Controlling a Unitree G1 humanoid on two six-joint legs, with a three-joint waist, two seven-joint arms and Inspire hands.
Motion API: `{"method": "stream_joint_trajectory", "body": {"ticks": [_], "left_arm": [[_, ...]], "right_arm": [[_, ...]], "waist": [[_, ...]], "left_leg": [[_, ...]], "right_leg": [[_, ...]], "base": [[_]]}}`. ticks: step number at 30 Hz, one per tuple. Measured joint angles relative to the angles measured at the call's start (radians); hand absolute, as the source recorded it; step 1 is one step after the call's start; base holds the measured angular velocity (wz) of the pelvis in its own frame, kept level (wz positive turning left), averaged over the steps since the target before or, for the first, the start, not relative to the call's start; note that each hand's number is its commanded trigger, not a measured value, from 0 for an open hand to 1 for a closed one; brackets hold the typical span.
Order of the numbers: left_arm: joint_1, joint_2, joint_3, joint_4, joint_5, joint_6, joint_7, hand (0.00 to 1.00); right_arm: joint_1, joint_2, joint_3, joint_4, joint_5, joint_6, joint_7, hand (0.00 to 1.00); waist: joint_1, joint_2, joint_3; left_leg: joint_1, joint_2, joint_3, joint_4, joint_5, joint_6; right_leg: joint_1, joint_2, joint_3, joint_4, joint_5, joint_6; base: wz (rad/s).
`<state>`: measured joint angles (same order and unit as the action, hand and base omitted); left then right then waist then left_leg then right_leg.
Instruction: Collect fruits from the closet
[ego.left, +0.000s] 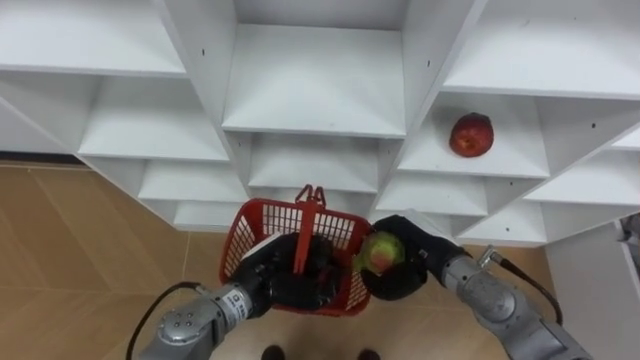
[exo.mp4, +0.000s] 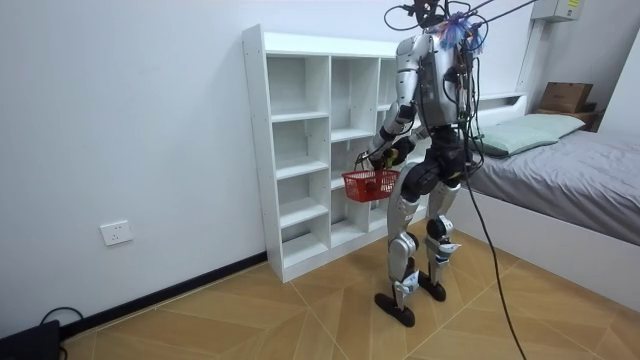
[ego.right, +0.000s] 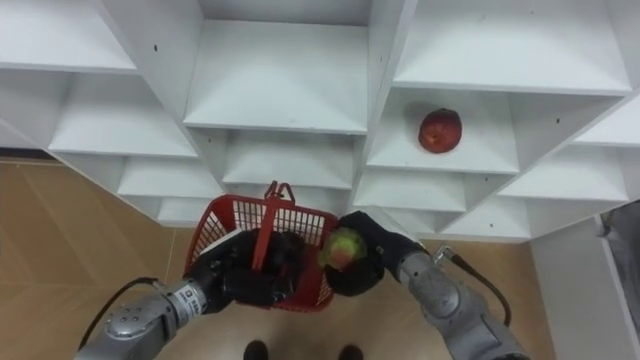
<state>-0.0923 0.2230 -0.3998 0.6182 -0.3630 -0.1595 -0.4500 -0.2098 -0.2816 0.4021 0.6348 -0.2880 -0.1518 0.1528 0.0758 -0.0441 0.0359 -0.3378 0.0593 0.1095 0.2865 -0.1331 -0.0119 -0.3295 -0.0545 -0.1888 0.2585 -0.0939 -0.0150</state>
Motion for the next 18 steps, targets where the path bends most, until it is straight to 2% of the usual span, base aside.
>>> {"method": "stream_joint_trajectory", "body": {"ticks": [10,14,18], "left_arm": [[-0.003,-0.001,-0.002,0.0,-0.005,0.0,-0.005,1.0],[-0.003,-0.002,-0.01,0.0,-0.031,0.0,-0.005,1.0],[-0.003,-0.009,-0.03,0.0,-0.076,0.001,-0.008,1.0]], "right_arm": [[-0.028,0.008,0.0,0.037,-0.029,0.0,-0.01,1.0],[-0.031,0.008,-0.001,0.048,-0.035,0.0,-0.01,1.0],[-0.044,0.009,-0.001,0.08,-0.036,0.0,-0.008,1.0]], "waist": [[-0.004,0.003,0.0005],[-0.013,0.015,0.0074],[-0.015,0.03,0.006]], "left_leg": [[0.0,-0.001,0.0,0.002,0.0,0.0],[0.002,0.0,0.001,0.004,0.0,0.0],[0.004,0.0,0.001,0.004,0.0,0.0]], "right_leg": [[0.001,-0.006,-0.002,0.001,0.0,0.0],[0.001,-0.003,-0.002,0.005,0.0,0.0],[0.0,-0.002,0.0,0.008,0.0,0.0]], "base": [[0.0],[0.0],[0.0]]}}
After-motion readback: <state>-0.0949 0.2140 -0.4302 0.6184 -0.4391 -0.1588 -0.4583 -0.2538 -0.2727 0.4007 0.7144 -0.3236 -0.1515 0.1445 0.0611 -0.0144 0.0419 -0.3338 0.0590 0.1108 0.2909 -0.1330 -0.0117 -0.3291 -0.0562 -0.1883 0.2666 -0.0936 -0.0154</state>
